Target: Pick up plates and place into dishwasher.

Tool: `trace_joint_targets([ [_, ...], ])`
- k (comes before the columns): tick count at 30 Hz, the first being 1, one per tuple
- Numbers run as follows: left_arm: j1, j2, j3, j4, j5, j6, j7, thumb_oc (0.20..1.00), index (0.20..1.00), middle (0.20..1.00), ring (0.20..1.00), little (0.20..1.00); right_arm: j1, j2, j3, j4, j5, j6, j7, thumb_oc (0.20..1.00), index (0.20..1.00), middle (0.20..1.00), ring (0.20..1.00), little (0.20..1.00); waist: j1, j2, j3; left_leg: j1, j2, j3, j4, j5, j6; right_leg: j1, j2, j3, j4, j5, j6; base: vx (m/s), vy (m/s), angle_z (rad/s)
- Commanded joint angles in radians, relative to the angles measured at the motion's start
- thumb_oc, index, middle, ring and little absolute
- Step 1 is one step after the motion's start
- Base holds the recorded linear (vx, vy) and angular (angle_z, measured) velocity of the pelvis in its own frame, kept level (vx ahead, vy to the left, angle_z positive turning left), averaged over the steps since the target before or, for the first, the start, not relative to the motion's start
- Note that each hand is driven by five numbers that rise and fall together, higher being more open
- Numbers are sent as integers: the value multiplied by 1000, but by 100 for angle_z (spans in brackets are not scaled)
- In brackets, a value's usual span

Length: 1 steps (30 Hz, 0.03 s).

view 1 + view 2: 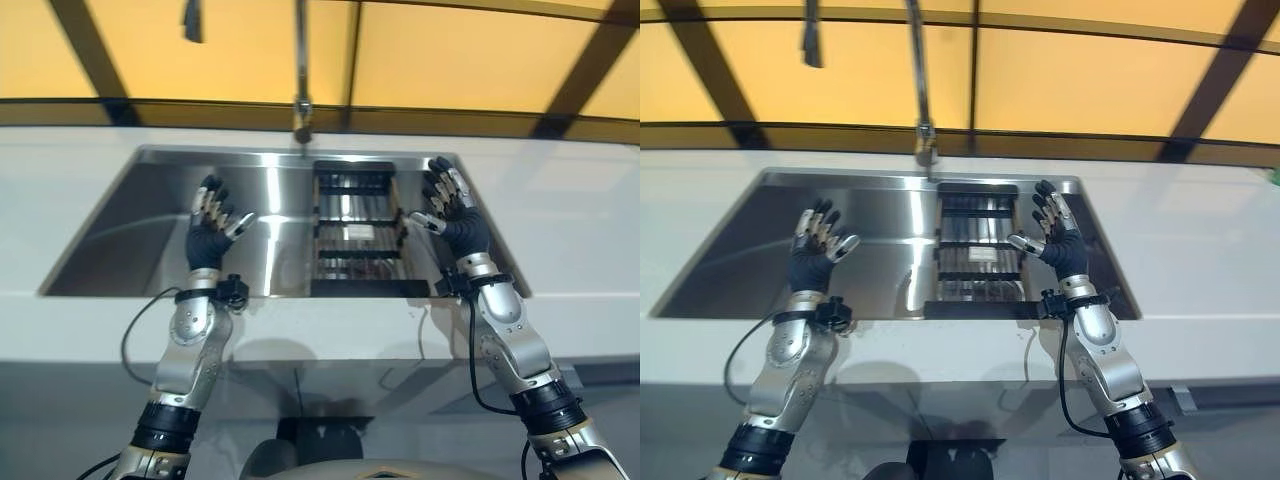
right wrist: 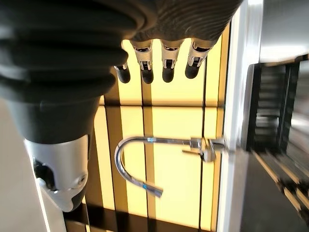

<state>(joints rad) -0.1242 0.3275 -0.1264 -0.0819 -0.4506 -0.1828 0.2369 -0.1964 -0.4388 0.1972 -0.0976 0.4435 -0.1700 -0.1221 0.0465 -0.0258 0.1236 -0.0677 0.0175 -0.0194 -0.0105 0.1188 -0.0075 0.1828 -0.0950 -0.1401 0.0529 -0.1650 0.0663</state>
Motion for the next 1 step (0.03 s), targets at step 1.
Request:
trace_joint_targets([
  [1, -56, 17, 30, -15, -5, -36, 22, 1000, 1000, 1000, 1000, 1000, -49, 4, -38, -59, 19, -17, -1, 1000, 1000, 1000, 1000, 1000, -13, -24, -39, 46, 83, -9, 110, -112, -92, -95, -12, 42, -62, 179, 7, -18, 100, 23],
])
